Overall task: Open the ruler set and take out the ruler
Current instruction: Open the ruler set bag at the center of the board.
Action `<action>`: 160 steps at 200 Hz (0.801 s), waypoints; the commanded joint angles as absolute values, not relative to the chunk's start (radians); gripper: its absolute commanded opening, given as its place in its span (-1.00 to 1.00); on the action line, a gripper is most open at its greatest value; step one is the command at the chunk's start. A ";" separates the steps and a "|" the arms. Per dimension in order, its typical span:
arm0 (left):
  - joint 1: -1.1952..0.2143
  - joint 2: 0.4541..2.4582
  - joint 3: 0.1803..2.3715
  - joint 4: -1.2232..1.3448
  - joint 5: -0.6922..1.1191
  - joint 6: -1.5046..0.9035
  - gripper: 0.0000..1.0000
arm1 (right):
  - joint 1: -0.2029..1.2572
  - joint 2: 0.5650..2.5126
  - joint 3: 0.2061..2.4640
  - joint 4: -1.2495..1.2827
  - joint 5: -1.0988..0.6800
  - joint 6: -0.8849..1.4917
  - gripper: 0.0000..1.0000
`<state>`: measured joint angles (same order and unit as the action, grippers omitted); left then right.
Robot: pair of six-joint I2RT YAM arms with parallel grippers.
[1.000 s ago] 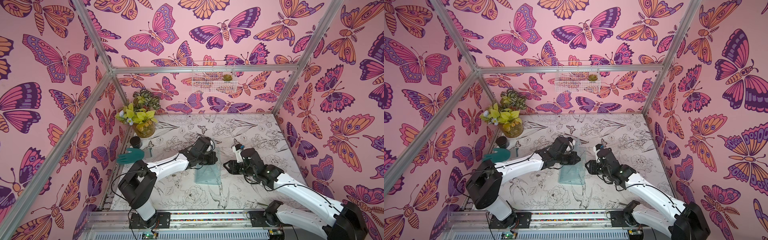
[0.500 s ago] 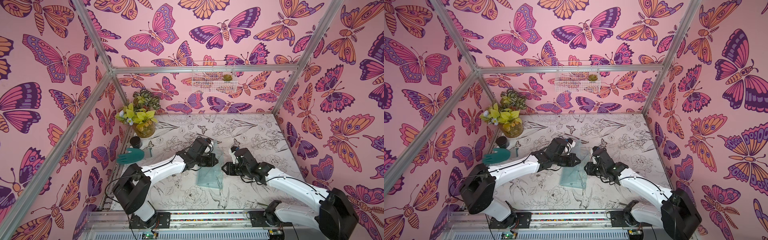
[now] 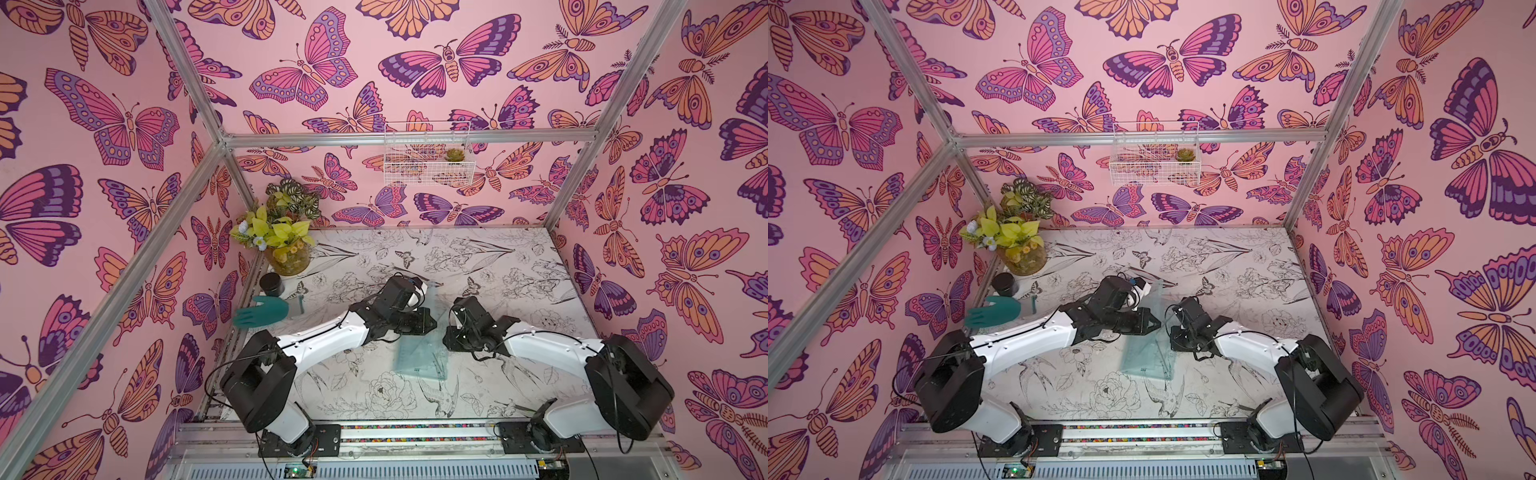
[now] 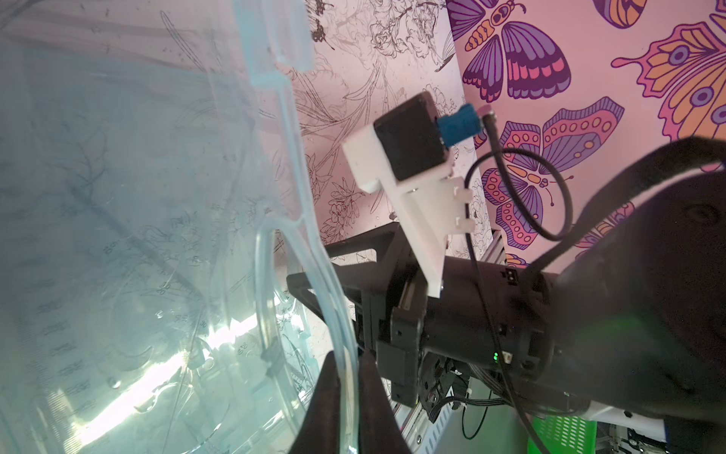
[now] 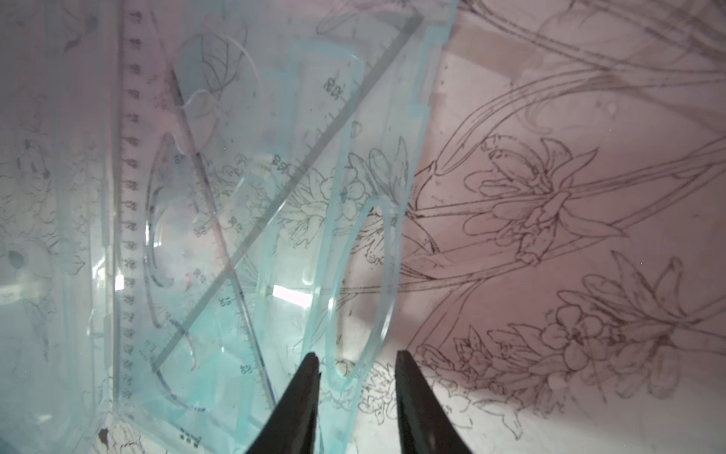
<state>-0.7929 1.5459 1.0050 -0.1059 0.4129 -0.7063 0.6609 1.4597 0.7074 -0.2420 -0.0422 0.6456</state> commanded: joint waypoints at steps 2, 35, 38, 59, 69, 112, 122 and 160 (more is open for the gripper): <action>-0.789 1.515 0.996 -0.102 0.432 -0.673 -1.00 | 0.657 1.476 0.729 -0.245 0.022 0.630 -0.36; -0.788 1.520 0.996 -0.102 0.431 -0.672 -1.00 | 0.657 1.478 0.729 -0.249 0.050 0.629 -0.44; -0.788 1.521 0.996 -0.101 0.431 -0.672 -1.00 | 0.657 1.480 0.730 -0.249 0.051 0.628 -0.45; -0.789 1.527 1.000 -0.102 0.435 -0.674 -1.00 | 0.657 1.505 0.740 -0.253 0.054 0.624 -0.49; -0.788 1.529 1.002 -0.102 0.436 -0.674 -1.00 | 0.657 1.517 0.744 -0.251 0.054 0.624 -0.49; -0.788 1.534 1.005 -0.102 0.436 -0.675 -1.00 | 0.658 1.537 0.752 -0.241 0.042 0.621 -0.50; -0.788 1.535 1.005 -0.102 0.436 -0.674 -1.00 | 0.657 1.532 0.752 -0.241 0.039 0.620 -0.50; -0.788 1.544 1.003 -0.102 0.431 -0.675 -1.00 | 0.657 1.404 0.716 -0.222 -0.029 0.628 -0.39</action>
<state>-0.7921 1.5459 1.0035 -0.1059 0.4232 -0.6991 0.6609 1.5066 0.7265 -0.2398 0.0185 0.6277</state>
